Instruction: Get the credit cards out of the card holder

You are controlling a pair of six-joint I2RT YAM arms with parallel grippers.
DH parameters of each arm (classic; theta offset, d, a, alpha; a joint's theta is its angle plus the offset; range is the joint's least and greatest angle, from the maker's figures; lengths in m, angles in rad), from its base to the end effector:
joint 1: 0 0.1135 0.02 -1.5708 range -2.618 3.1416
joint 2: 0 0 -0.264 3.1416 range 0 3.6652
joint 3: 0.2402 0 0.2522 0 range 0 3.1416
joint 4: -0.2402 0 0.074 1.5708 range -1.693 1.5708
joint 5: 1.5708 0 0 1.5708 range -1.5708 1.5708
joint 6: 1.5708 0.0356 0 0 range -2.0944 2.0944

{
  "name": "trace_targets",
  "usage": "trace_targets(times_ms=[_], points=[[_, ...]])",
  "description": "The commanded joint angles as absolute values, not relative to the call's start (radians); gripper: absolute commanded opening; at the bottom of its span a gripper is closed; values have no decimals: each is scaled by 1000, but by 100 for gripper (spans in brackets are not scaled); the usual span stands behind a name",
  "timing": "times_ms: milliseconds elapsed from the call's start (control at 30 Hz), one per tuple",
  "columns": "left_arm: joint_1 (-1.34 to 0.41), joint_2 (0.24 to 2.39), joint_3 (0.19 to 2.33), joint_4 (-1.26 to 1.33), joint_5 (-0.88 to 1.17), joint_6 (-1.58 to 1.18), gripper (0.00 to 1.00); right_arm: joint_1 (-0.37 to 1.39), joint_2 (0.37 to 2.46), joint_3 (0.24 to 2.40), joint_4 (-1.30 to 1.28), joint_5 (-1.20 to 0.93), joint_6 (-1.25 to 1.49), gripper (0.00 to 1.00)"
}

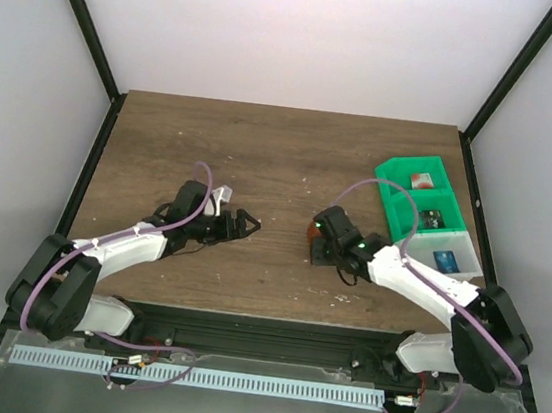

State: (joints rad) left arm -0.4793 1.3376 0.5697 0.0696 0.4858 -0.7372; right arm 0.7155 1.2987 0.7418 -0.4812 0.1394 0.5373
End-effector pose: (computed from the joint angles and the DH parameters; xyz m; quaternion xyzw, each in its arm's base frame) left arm 0.2210 -0.1336 0.1755 -0.0123 0.8855 -0.4133 0.2120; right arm 0.1876 0.1565 0.1951 -0.0674 0.9602 0.0995 0.2521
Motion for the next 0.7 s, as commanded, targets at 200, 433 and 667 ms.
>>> trace_targets(times_ms=[200,433,667], points=[[-476,1332,552,49,471,-704,96,937,1445,859,-421,133,583,21],[-476,1371,538,108,517,-732,86,966,1431,844,-288,14,575,31],[-505,1425,532,167,563,-735,62,877,1341,769,-254,13,520,32]])
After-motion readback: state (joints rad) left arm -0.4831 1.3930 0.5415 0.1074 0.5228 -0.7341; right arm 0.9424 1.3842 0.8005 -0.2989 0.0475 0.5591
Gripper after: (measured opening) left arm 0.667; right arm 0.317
